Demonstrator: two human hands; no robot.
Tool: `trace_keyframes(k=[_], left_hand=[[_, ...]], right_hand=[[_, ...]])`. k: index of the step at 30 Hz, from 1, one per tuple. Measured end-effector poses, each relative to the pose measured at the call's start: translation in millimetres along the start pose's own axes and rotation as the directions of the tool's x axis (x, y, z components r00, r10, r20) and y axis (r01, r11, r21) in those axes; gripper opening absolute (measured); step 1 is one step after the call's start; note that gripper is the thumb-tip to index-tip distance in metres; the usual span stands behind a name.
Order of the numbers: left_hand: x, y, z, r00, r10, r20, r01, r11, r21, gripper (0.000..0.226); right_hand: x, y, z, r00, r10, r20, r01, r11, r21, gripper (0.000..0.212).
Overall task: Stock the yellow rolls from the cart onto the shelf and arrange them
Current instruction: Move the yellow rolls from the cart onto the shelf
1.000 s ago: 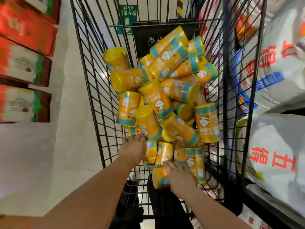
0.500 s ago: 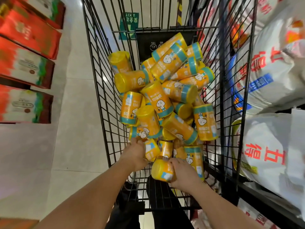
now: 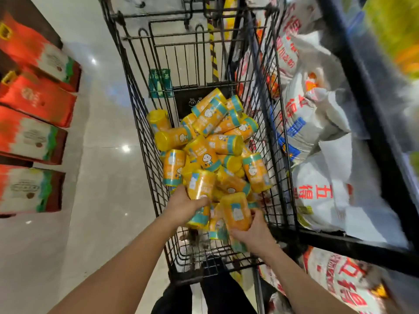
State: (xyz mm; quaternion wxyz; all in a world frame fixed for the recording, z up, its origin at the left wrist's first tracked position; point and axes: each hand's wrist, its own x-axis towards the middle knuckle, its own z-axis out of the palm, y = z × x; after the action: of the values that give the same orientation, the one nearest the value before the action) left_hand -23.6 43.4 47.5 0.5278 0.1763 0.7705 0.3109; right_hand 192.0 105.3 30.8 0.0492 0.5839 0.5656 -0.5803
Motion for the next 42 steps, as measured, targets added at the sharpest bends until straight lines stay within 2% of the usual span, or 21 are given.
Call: trace_keyframes(k=[2,7,10,14,18,23,27,29,33,36,42], left_hand=[[-16,13,-7,1.0,0.007,0.02,-0.005,0.997,-0.078,0.06],[-55,38,-22,0.996,0.062,0.061,-0.048,0.979,-0.197,0.064],[-75,52,-29,0.99,0.099,0.099,-0.07,0.962,-0.263,0.071],[-98,68,-39,0.97,0.169,0.173,-0.103,0.935,-0.34,0.088],[-118,87,-48,0.941,0.247,0.233,-0.143,0.911,-0.387,0.091],[-151,120,-50,0.874,0.389,0.29,-0.256,0.878,-0.404,0.061],[-182,151,-51,0.8,0.487,0.351,-0.33,0.845,-0.421,0.067],[-200,165,-49,0.758,0.531,0.378,-0.357,0.824,-0.441,0.065],[-240,192,-41,0.68,0.6,0.422,-0.405,0.787,-0.466,0.058],[-266,208,-32,0.608,0.639,0.472,-0.439,0.765,-0.472,0.057],[-327,237,-4,0.46,0.726,0.51,-0.531,0.686,-0.497,0.055]], right_hand=[[-17,-12,-4,0.999,-0.016,-0.045,0.021,0.995,0.094,0.066],[-59,-36,-7,0.98,-0.122,-0.159,0.163,0.947,0.277,0.061],[-79,-46,-9,0.953,-0.202,-0.225,0.274,0.892,0.36,0.078],[-111,-67,-13,0.927,-0.29,-0.24,0.372,0.804,0.464,0.1],[-150,-83,-20,0.878,-0.342,-0.335,0.472,0.731,0.492,0.074],[-198,-105,-28,0.831,-0.339,-0.441,0.551,0.606,0.573,0.062],[-236,-121,-41,0.798,-0.325,-0.508,0.602,0.485,0.634,0.042],[-259,-125,-49,0.779,-0.328,-0.534,0.625,0.458,0.632,0.045],[-306,-130,-64,0.708,-0.321,-0.629,0.696,0.466,0.546,0.037],[-342,-133,-75,0.637,-0.339,-0.693,0.753,0.469,0.462,0.051],[-421,-128,-101,0.478,-0.378,-0.793,0.836,0.472,0.279,0.063]])
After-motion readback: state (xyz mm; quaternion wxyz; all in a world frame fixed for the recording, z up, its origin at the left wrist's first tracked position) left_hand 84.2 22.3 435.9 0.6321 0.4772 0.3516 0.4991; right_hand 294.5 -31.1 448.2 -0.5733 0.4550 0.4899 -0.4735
